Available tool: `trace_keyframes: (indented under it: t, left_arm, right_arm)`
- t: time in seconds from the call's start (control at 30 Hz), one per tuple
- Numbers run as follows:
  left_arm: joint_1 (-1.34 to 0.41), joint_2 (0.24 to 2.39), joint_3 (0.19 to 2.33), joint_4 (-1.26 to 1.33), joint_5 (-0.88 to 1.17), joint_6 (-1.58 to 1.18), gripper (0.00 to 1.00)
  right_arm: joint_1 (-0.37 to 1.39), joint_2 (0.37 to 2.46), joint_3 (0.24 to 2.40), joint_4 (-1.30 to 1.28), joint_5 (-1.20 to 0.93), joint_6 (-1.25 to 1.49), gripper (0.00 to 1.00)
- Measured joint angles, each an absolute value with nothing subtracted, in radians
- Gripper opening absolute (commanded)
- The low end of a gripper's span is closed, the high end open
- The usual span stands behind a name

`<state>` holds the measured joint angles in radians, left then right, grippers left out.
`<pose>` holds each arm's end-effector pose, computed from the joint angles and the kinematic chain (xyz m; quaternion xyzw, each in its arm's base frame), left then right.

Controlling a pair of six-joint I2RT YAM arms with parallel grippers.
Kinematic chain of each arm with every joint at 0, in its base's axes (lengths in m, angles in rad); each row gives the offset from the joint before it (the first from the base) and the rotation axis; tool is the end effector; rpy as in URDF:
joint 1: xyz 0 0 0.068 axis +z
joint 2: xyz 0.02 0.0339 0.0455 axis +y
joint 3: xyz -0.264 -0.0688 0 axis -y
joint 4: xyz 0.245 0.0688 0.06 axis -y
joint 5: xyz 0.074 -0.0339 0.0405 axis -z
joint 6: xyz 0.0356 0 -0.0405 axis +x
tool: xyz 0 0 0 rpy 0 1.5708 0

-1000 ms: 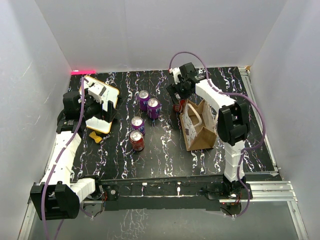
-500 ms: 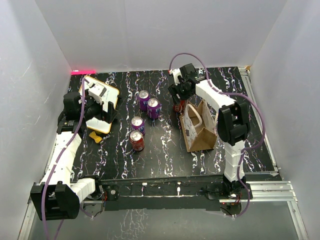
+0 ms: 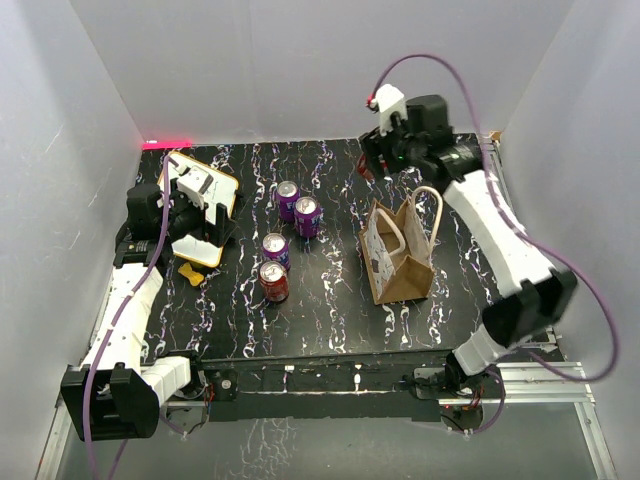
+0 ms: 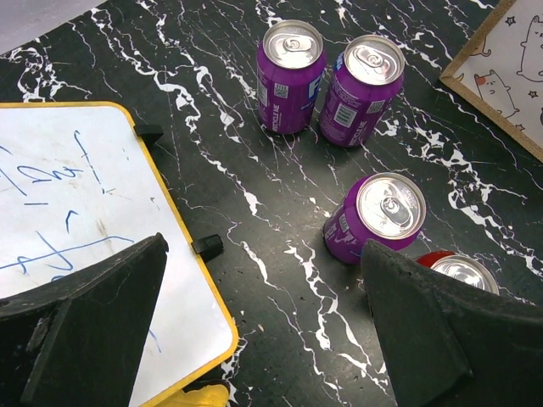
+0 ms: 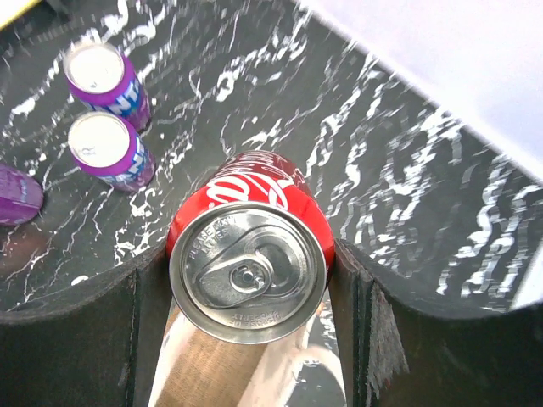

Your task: Place the beverage into the canvas bag

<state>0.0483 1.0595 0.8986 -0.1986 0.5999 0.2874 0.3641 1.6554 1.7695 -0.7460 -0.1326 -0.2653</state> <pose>0.2397 -0.0085 0.3273 0.2607 0.7598 -0.1486 0.5768 0.3413 0.1351 0.3995 -0.3039 0.8369 0.0813 0.4479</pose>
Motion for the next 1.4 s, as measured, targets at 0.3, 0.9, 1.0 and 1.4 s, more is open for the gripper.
trace_keyframes:
  t: [0.3,0.9,1.0,1.4]
  left_arm:
    - [0.048,1.060,0.899,-0.189,0.612,0.281,0.97]
    - [0.048,1.061,0.882,-0.179,0.618,0.263,0.97]
    - [0.048,1.061,0.881,-0.179,0.619,0.262,0.97]
    - [0.048,1.060,0.861,-0.164,0.628,0.262,0.97]
  right_arm:
    - [0.353,1.303,1.623,-0.734,-0.067,-0.325,0.08]
    - [0.203,1.226,1.294,-0.797,-0.219,-0.286,0.08]
    - [0.202,1.227,1.294,-0.790,-0.256,-0.284,0.08]
    - [0.202,1.292,1.266,-0.764,-0.290,-0.277,0.08]
